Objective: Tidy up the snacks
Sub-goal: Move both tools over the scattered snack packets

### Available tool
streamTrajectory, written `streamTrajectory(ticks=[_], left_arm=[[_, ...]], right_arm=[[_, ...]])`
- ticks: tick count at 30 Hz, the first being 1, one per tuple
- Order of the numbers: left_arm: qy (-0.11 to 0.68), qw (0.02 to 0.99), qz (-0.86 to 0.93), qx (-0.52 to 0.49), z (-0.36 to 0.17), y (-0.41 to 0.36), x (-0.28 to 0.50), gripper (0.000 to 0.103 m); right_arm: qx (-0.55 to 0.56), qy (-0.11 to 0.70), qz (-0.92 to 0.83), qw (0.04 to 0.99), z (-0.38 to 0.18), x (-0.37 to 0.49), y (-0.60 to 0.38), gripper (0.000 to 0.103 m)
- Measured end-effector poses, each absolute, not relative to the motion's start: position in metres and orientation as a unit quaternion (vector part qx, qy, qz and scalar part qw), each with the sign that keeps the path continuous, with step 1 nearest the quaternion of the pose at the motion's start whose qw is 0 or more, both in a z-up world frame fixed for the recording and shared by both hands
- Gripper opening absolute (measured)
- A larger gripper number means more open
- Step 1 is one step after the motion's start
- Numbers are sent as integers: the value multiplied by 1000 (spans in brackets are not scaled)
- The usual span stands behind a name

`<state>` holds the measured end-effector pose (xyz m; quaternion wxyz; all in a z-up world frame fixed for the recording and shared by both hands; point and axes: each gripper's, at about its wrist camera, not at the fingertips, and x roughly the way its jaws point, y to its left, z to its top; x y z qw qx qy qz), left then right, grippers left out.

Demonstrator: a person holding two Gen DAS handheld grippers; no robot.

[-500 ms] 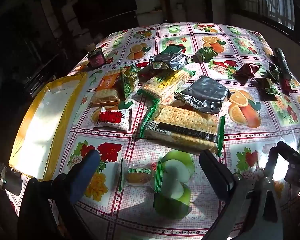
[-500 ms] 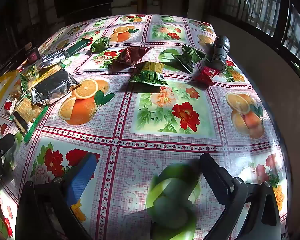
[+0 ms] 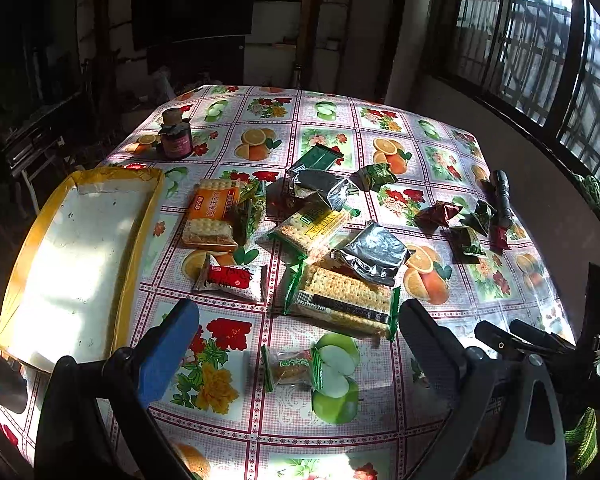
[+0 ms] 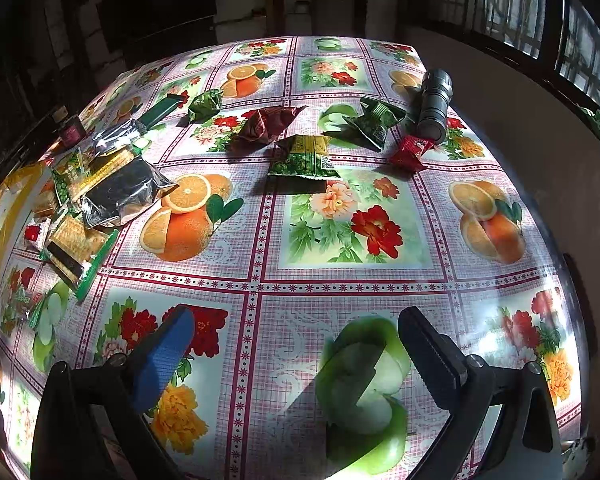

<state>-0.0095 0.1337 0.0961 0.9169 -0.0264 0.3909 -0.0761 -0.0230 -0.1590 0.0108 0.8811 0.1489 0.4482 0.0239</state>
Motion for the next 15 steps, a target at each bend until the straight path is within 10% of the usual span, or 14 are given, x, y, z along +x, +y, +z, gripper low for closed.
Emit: streamTrajectory(ticks=[11, 15], left_arm=[[337, 940, -20, 38, 132, 148, -25, 100], [333, 942, -14, 37, 134, 153, -32, 100]], right_arm=[[84, 266, 68, 958, 130, -55, -85, 102], [80, 325, 83, 939, 127, -37, -75, 102]])
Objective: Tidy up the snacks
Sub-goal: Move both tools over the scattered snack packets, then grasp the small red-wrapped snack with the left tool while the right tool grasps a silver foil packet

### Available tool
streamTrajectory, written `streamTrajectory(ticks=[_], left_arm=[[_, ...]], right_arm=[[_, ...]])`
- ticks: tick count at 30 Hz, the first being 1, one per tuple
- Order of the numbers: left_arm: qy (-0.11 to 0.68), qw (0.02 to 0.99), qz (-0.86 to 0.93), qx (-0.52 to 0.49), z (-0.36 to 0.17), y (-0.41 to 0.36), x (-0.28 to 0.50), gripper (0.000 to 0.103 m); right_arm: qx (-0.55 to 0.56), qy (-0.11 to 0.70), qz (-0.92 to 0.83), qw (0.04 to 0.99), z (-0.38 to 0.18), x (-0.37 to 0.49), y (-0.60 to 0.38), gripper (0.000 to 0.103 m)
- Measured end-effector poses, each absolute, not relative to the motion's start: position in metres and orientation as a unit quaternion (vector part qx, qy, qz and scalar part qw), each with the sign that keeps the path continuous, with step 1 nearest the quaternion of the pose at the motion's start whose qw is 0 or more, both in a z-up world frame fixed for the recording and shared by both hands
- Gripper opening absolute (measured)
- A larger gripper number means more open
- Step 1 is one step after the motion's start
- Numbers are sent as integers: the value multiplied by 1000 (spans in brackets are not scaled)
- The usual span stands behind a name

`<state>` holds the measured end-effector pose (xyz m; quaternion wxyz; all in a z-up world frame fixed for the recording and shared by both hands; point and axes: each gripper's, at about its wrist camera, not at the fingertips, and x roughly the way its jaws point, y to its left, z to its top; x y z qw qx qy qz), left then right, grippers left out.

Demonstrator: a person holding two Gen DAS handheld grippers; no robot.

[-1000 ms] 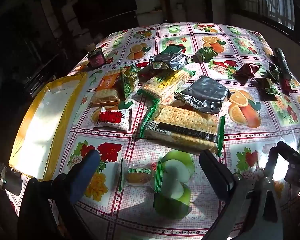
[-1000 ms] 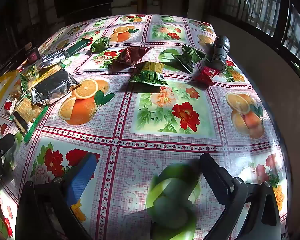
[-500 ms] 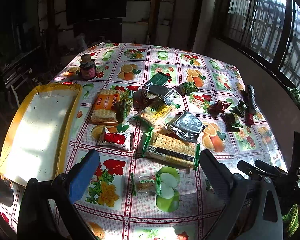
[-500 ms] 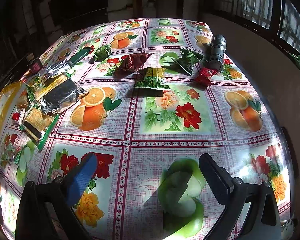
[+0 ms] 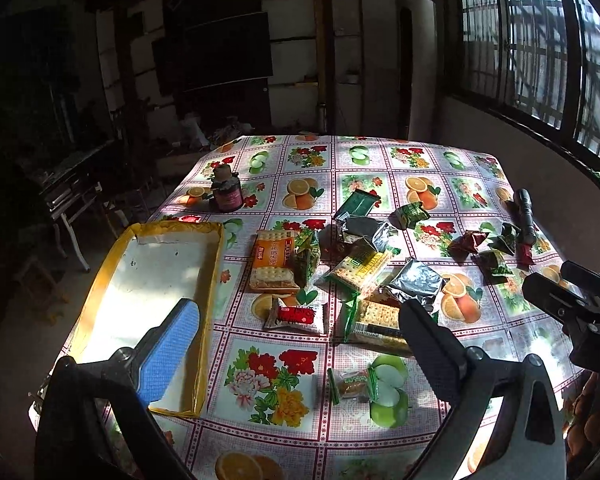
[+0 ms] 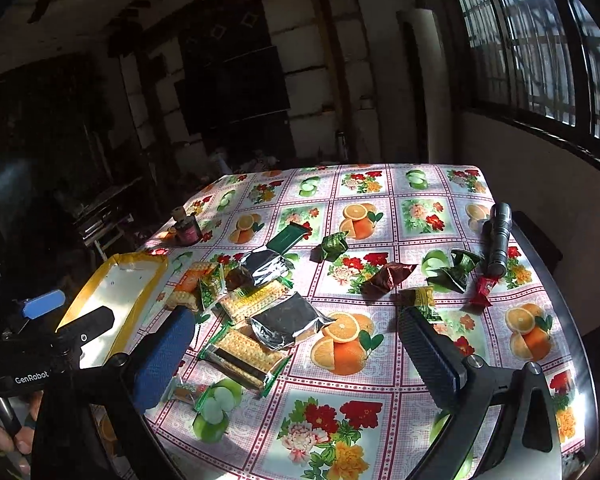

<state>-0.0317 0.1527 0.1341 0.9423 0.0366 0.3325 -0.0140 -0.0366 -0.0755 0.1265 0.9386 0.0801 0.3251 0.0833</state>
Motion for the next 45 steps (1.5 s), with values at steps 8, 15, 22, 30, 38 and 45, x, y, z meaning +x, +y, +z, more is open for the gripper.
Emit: streamTrajectory(ticks=[8, 15, 22, 30, 38, 45], left_arm=[[326, 920, -149, -160, 114, 198, -23, 100], [372, 926, -49, -39, 101, 175, -15, 100], [376, 926, -25, 1, 97, 167, -16, 100], [391, 920, -17, 6, 88, 167, -10, 100], [449, 893, -29, -25, 52, 184, 14, 100], [483, 874, -40, -28, 34, 176, 51, 100]], right_arm=[[117, 300, 76, 944, 122, -55, -93, 102], [98, 307, 59, 945, 115, -59, -89, 102], [89, 316, 61, 943, 108, -60, -84, 102], [98, 322, 60, 940, 103, -57, -89, 102], [107, 347, 89, 928, 82, -38, -87, 102], [95, 389, 124, 908, 53, 5, -67, 102]])
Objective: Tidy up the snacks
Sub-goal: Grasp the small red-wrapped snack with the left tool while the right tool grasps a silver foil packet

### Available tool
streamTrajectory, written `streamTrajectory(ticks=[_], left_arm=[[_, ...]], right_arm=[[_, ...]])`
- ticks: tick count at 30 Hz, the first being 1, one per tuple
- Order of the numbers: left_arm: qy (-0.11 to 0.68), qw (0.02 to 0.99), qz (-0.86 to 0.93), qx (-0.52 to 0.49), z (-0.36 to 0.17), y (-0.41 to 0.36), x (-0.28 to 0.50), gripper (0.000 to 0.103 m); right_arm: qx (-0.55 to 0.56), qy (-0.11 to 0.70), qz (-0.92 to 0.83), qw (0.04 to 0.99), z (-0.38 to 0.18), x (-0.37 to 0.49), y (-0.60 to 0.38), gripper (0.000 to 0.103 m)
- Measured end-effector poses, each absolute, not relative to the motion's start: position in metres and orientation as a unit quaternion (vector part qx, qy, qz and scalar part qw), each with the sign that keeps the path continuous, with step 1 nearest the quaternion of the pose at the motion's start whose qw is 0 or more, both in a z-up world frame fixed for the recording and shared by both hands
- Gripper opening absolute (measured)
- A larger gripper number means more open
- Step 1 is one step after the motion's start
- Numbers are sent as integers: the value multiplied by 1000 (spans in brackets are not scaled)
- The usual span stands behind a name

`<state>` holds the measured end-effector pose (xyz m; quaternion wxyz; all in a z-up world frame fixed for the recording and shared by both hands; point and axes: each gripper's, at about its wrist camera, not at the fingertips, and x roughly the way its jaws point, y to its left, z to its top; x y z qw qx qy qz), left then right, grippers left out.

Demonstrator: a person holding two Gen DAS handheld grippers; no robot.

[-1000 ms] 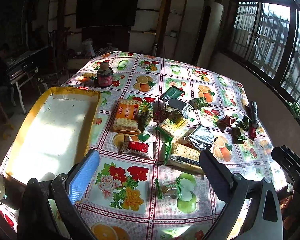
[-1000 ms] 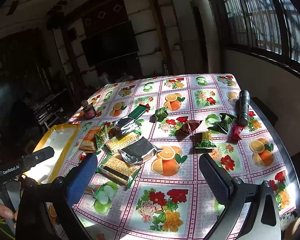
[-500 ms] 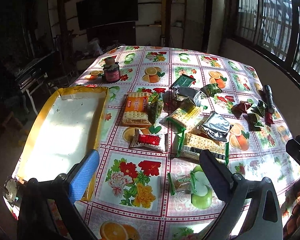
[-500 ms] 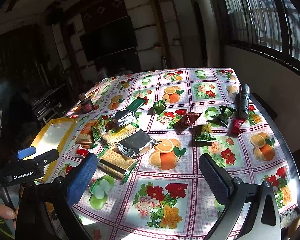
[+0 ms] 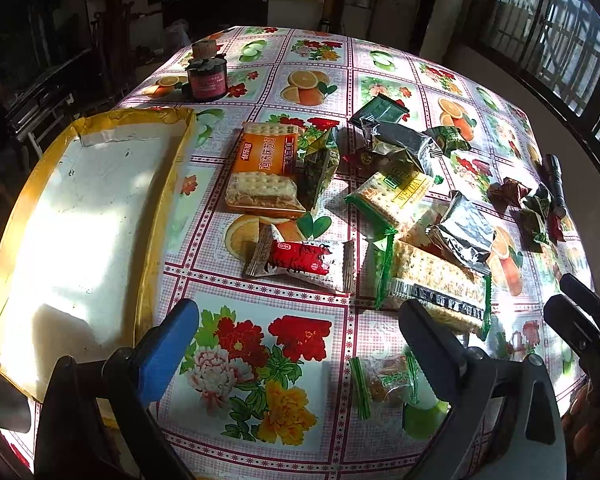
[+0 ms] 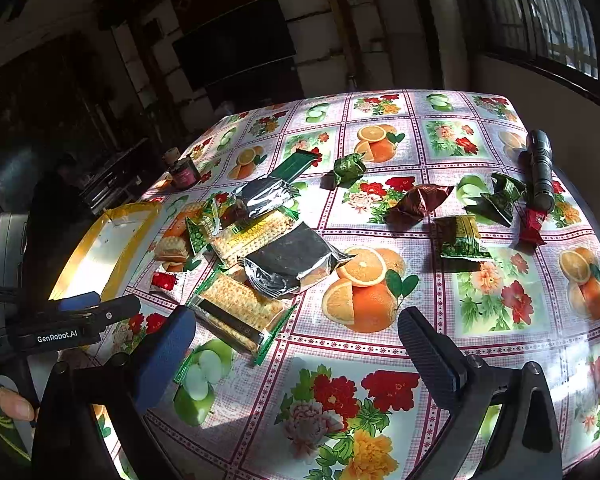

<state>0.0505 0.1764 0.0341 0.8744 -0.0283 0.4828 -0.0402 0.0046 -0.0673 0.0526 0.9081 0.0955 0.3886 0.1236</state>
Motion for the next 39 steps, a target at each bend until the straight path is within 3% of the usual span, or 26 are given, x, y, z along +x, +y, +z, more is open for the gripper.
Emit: streamTrajectory(ticks=[17, 19, 21, 22, 27, 32, 39], left_arm=[[524, 851, -13, 5, -11, 162, 111, 99], [516, 856, -22, 9, -10, 161, 110, 94], [507, 861, -30, 15, -5, 158, 109, 68], [505, 862, -34, 17, -3, 156, 109, 61], [506, 861, -54, 18, 0, 154, 106, 56], [506, 858, -81, -23, 10, 166, 97, 50], [481, 870, -91, -53, 39, 188, 72, 50]], right_arm=[[-3, 462, 119, 879, 2, 121, -31, 101], [-3, 465, 123, 877, -2, 122, -30, 96], [-3, 458, 128, 879, 0, 120, -29, 83], [-4, 458, 129, 880, 1, 120, -30, 79], [10, 455, 134, 880, 5, 117, -33, 66], [43, 438, 135, 888, 17, 104, -44, 65], [82, 400, 147, 901, 46, 75, -51, 65]])
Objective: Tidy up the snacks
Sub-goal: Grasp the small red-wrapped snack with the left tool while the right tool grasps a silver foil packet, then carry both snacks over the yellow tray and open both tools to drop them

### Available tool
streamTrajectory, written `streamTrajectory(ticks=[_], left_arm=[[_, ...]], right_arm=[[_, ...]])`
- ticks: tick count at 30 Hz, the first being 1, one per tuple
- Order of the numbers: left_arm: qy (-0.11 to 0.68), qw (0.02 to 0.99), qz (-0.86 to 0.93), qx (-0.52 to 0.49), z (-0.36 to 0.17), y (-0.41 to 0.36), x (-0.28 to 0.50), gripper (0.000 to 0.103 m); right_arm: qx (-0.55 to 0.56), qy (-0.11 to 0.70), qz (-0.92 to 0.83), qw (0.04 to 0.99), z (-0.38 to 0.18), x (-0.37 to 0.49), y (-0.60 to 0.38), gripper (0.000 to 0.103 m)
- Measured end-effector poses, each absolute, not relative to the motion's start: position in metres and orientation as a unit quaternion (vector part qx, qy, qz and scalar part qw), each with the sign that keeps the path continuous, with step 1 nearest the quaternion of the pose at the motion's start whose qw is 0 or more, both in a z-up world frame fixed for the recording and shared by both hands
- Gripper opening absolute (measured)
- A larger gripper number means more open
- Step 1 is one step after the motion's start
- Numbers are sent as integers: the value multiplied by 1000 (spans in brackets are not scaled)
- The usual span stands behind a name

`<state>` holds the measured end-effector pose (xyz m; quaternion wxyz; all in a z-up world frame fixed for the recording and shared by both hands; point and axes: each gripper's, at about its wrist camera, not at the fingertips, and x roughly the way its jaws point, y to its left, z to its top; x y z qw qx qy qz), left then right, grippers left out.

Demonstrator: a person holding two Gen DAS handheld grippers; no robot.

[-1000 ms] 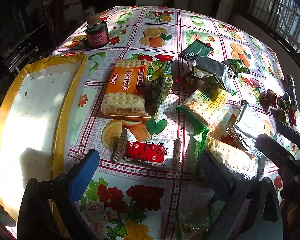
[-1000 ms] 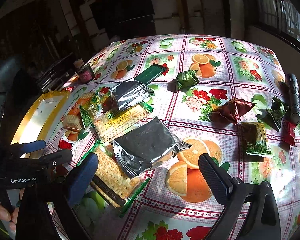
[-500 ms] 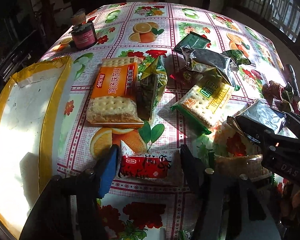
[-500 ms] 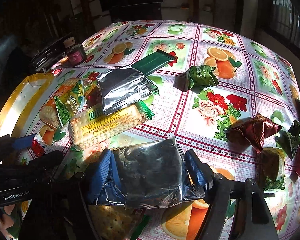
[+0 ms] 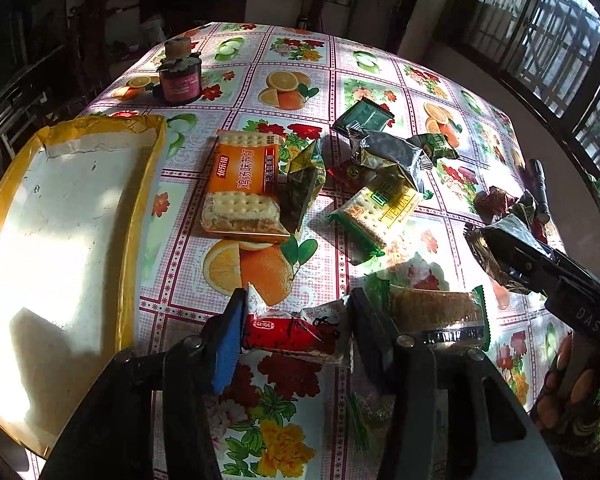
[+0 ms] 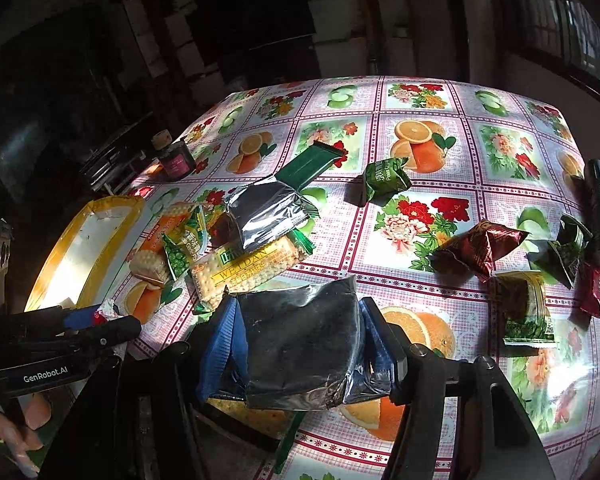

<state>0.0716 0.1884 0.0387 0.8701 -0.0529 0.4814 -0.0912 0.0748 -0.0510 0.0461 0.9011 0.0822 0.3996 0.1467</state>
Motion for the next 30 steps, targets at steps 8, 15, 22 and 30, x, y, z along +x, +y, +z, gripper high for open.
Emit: streamTrajectory(ticks=[8, 15, 22, 30], left_arm=[[454, 883, -92, -69, 68, 215, 44, 50], [436, 894, -64, -83, 82, 258, 26, 50], [429, 898, -22, -98, 83, 311, 15, 50], [432, 896, -1, -98, 76, 341, 9, 50]], right_arm=[[98, 390, 172, 899, 60, 50, -34, 65], [85, 386, 209, 894, 70, 40, 4, 65], [67, 393, 253, 882, 70, 40, 55, 66], [49, 389, 312, 866, 77, 52, 126, 66]])
